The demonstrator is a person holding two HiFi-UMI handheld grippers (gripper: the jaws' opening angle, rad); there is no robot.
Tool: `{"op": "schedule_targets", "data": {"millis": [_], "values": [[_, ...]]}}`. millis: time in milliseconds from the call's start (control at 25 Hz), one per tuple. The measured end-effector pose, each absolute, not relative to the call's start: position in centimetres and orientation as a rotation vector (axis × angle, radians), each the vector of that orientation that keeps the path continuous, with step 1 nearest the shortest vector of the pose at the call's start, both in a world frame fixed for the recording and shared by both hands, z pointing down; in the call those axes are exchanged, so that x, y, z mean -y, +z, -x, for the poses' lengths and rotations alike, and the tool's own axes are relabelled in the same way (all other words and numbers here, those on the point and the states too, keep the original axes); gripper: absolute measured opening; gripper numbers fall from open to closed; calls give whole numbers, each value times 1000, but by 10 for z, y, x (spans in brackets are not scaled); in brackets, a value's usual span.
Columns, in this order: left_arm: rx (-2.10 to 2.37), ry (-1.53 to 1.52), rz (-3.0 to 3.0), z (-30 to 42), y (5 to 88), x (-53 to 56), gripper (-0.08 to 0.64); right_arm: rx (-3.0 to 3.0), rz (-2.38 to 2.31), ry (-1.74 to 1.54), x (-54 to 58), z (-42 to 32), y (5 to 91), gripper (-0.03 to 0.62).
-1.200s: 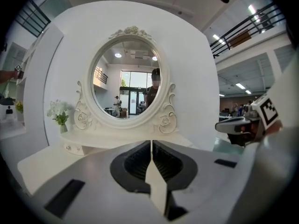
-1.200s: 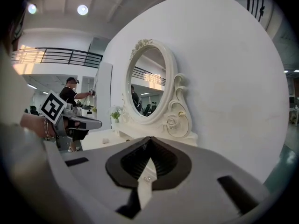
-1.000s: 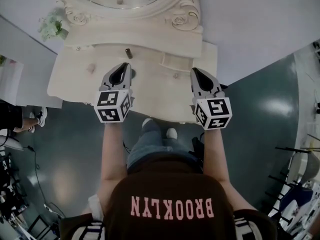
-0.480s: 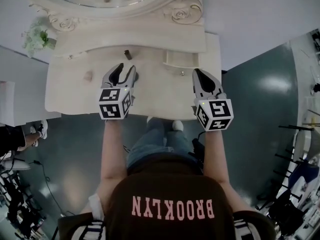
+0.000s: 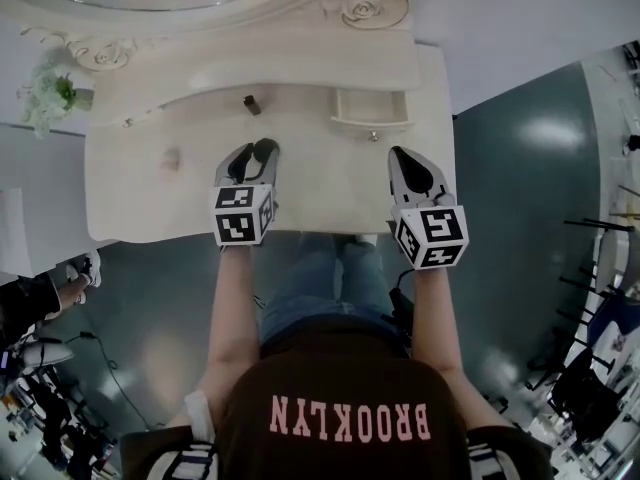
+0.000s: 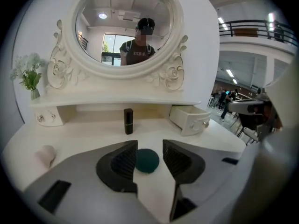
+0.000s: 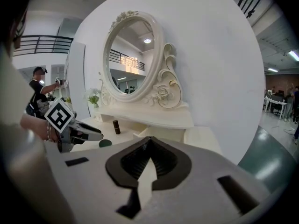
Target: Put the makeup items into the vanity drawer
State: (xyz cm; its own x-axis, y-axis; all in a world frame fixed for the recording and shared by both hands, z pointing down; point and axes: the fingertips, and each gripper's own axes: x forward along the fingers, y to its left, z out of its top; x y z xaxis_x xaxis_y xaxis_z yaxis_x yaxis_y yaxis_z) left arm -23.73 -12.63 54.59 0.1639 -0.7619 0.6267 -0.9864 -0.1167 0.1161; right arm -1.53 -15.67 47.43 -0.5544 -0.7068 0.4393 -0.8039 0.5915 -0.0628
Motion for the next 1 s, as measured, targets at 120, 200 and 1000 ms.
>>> {"op": "schedule_targets", "data": {"millis": [120,200,1000], "values": [[1627,642,-1905,237,566,121,146,2432,-1191,365,151,17,486,-8],[1626,675,-1887,237,576,119,146,2415,-1177,367,146,15,493,-8],[1618,819,-1792,241,598,124,41,2392,-1145,291,168,-6,490,-8]]}}
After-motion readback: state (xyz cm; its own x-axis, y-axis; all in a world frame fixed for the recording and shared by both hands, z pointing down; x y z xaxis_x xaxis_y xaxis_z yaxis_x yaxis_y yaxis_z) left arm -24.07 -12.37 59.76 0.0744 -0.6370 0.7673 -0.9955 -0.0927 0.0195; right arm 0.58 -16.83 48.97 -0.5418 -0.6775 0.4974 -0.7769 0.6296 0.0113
